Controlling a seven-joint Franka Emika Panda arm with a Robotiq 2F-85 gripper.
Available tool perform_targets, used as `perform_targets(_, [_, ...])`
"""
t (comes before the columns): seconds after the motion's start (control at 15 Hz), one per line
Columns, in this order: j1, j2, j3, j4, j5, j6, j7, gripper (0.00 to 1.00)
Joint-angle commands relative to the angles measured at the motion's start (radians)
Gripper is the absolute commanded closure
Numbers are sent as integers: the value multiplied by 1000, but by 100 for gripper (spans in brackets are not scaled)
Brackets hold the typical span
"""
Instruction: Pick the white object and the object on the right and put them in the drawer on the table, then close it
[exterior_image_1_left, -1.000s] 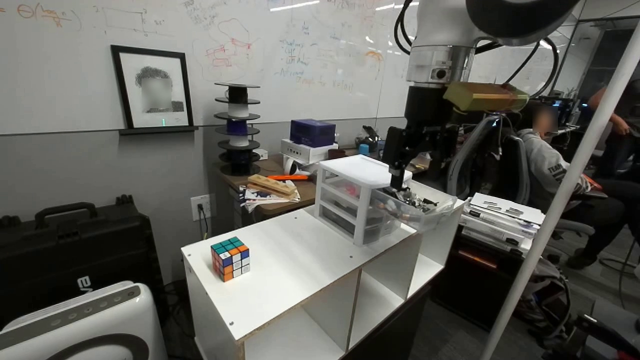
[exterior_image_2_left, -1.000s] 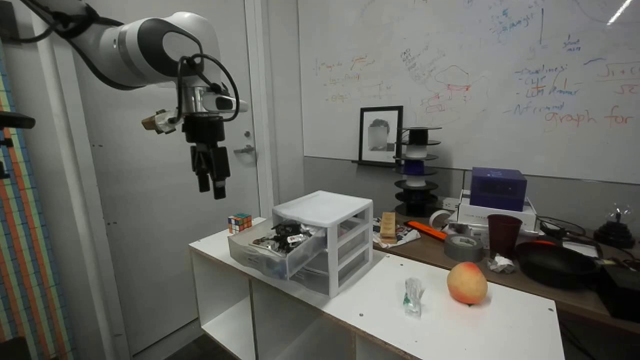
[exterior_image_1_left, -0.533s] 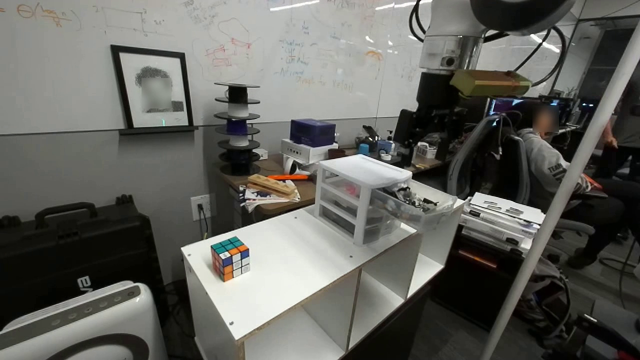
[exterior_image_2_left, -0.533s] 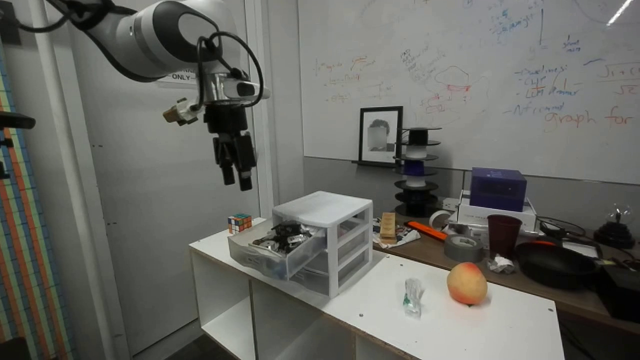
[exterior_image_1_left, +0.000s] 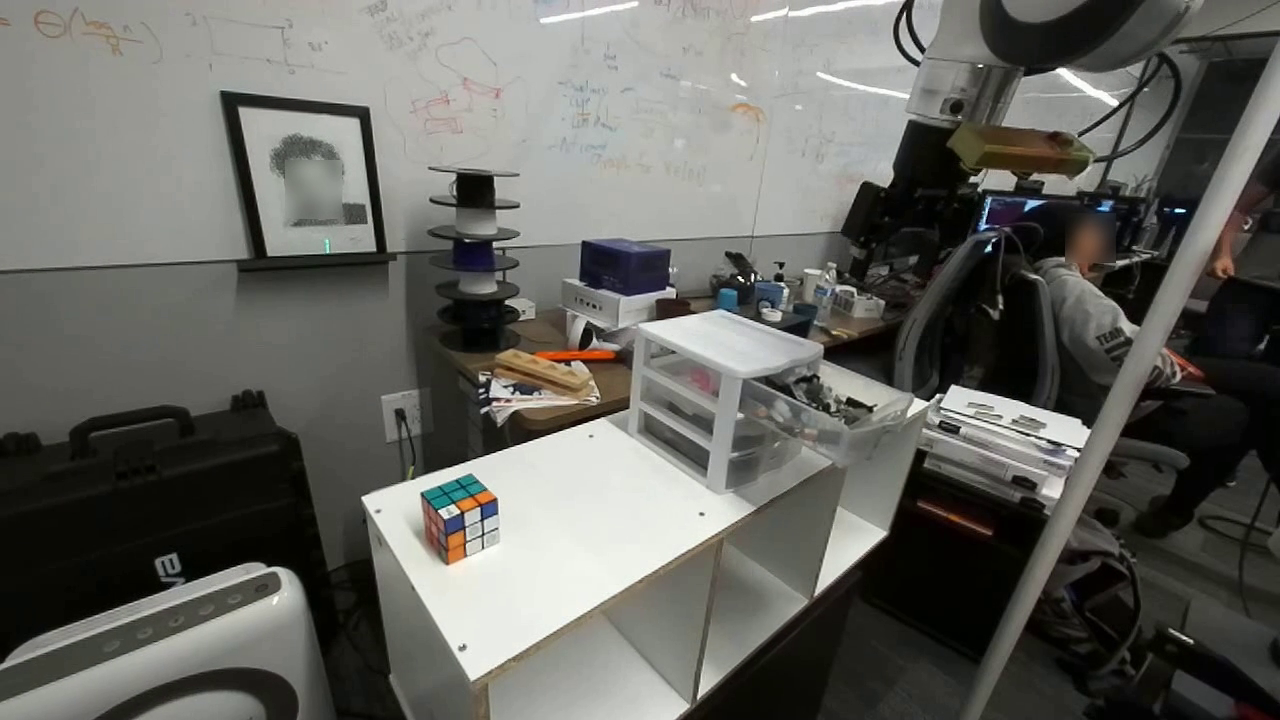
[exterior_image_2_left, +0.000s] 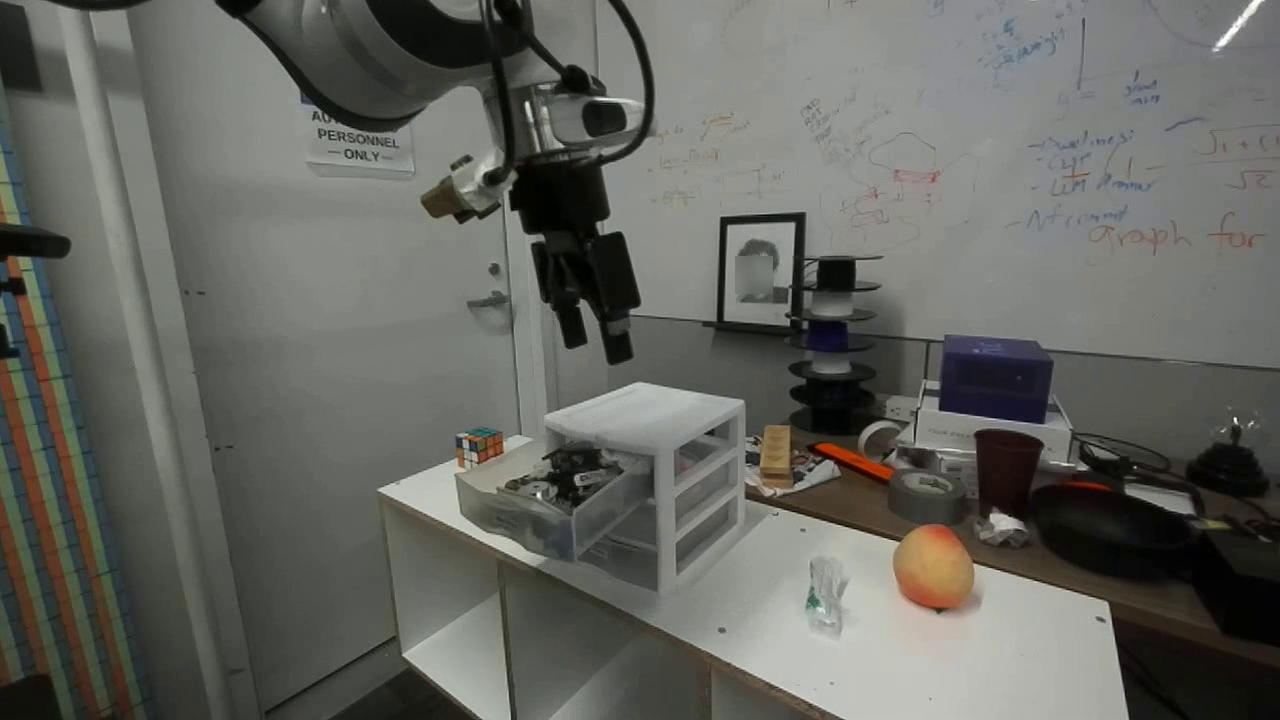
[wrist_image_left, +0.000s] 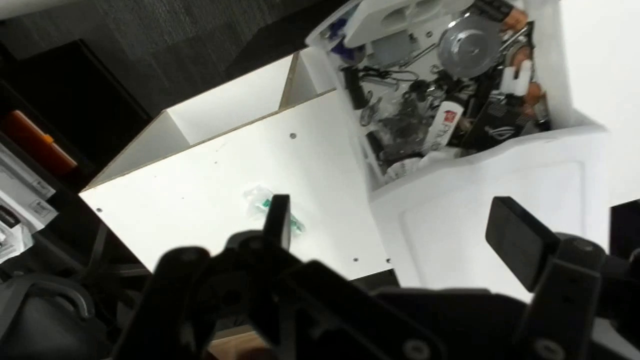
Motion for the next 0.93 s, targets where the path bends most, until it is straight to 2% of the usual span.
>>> perform_targets(0.0, [-45, 93, -48, 72, 22, 33, -109, 0])
perform_targets(0.33, [-108, 279, -100, 229, 50, -20, -314, 0])
perform_targets(0.47, [-124, 351, -107, 312, 44, -64, -328, 0])
perform_targets(0.87, [-140, 634, -107, 598, 22, -94, -310, 0])
